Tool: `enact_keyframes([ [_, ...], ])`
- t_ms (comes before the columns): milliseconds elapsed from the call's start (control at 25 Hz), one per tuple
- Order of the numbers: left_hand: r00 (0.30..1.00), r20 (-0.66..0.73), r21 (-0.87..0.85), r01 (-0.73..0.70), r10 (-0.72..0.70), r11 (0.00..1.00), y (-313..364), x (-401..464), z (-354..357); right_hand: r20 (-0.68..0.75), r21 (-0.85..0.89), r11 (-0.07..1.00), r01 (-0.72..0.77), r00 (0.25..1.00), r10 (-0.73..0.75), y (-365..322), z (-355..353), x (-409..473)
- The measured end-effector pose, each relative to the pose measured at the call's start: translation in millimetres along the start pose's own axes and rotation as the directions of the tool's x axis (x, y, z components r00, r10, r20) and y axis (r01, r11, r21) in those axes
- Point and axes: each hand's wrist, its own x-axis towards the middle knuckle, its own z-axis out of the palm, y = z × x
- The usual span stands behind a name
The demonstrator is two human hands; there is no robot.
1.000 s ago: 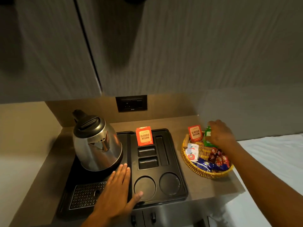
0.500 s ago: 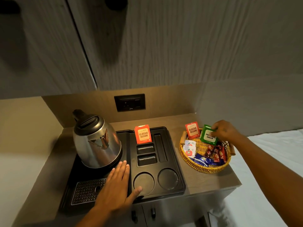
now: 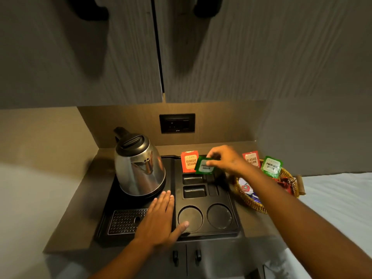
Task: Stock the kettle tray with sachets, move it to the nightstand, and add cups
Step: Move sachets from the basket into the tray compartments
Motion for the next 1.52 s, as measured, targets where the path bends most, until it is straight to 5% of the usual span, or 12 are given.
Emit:
enact_keyframes([
  [560,1.000,0.010,-0.003,0.004,-0.004,1.000,1,-1,-1,0.267,-0.081,0.992,-0.098,0.957,0.117,16,51,66],
  [640,1.000,0.001,-0.004,-0.003,0.003,1.000,1,-1,-1,0.203,-0.051,0.995,-0.086,0.975,0.094,16,45,59],
  [720,1.000,0.000,-0.017,-0.004,0.004,1.000,0,-1,1,-0.040,0.051,0.999,-0.016,0.999,0.018,24,25,41],
  [840,1.000,-0.009,-0.033,0.003,-0.003,0.999,-1,1,2,-0.429,0.048,0.989,-0.137,0.892,0.145,72,-18,-8],
  [960,1.000,-0.011,-0.027,-0.001,0.000,1.000,-2,1,3,-0.282,-0.172,0.894,-0.414,0.890,0.358,119,-33,-53],
  [1080,1.000,-0.015,-0.020,0.004,-0.004,1.000,0,0,4,-0.067,-0.193,0.894,-0.405,0.914,0.399,126,-23,-63],
  [1360,1.000,-0.014,-0.007,0.014,-0.014,1.000,-1,0,4,-0.087,-0.106,0.921,-0.376,0.926,0.368,115,-6,-65],
  [1520,1.000,-0.024,-0.003,0.000,0.000,1.000,-1,-2,3,-0.222,-0.082,0.941,-0.329,0.926,0.304,103,-28,-80],
])
